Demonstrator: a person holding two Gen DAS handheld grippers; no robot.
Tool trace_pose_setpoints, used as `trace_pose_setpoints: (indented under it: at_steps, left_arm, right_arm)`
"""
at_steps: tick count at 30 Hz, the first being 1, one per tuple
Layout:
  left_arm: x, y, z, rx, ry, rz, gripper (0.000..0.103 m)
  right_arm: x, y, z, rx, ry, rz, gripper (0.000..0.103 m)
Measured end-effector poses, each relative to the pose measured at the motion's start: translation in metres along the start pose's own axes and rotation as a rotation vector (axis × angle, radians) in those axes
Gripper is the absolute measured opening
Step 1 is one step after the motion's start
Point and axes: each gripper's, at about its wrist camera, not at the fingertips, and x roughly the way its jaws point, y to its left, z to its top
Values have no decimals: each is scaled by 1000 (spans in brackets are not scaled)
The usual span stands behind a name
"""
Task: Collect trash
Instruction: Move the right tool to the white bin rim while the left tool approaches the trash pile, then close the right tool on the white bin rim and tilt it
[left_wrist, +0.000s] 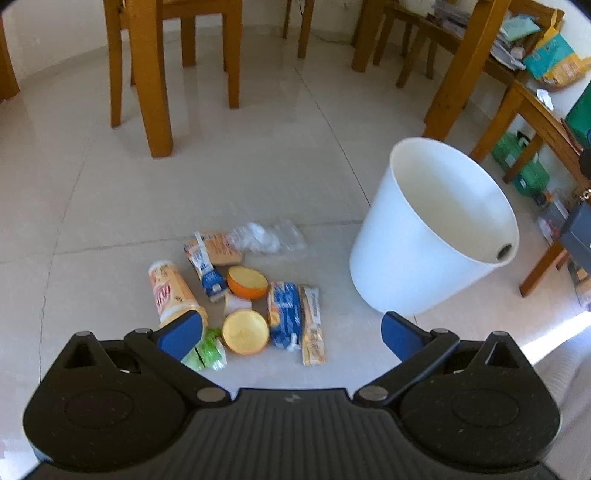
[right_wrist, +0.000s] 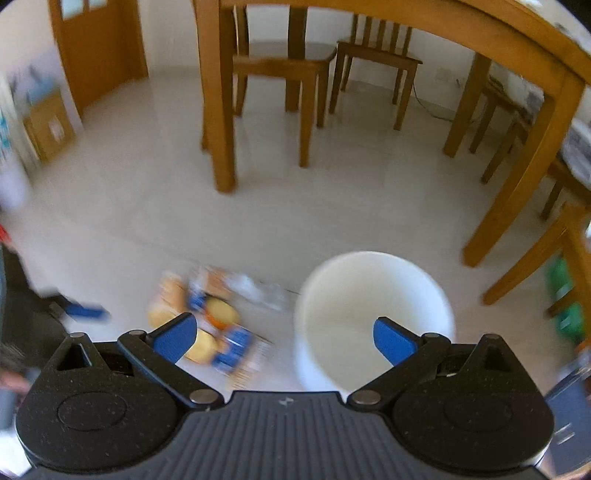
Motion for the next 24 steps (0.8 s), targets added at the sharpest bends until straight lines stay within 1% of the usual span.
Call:
trace_pose_setpoints:
  at_steps: [2,4,7,9,12,15,16,18,19,21,22,24]
  left_arm:
    - [3,1,-2,15,-44,24,102]
    - [9,1,-4,39,-72,43,102]
    - [21,-3,-4,70,-73,76,102]
    - [28,-6,-6,73,-69,89,102]
    - [43,-14,-10,92,-53,90,102]
    - [56,-23,-16,111,-34,92,102]
    - [58,-25,-18,117,-30,88,102]
    - [63,-29,-23,125,-24,76,102]
    - [66,-32,-25,131,-20,69,102]
    - [69,-35,-29,139,-13,58,102]
    - [72,-36,-31,140,-7,56,102]
    - [76,-38,-33,144,5,50,102]
  right_arm:
    - [7,-11,-2,-30,-7,-30,103]
    - [20,-30,-3,2,-5,-72,103]
    - [45,-65,-7,107,6,-102,103]
    - [65,-88,-17,194,26,-128,103]
    - [92,-119,-36,310,89,-181,103]
    - [117,-145,-56,422,118,-174,103]
    - [124,-151,-62,452,126,-175,101]
    - [141,-161,-73,496,150,-172,91]
    - [146,-161,-78,508,164,-169,89]
    - [160,-163,-86,507,215,-170,79]
    - [165,-164,-89,504,232,-177,77]
    - [180,-167,-87,494,258,-191,70]
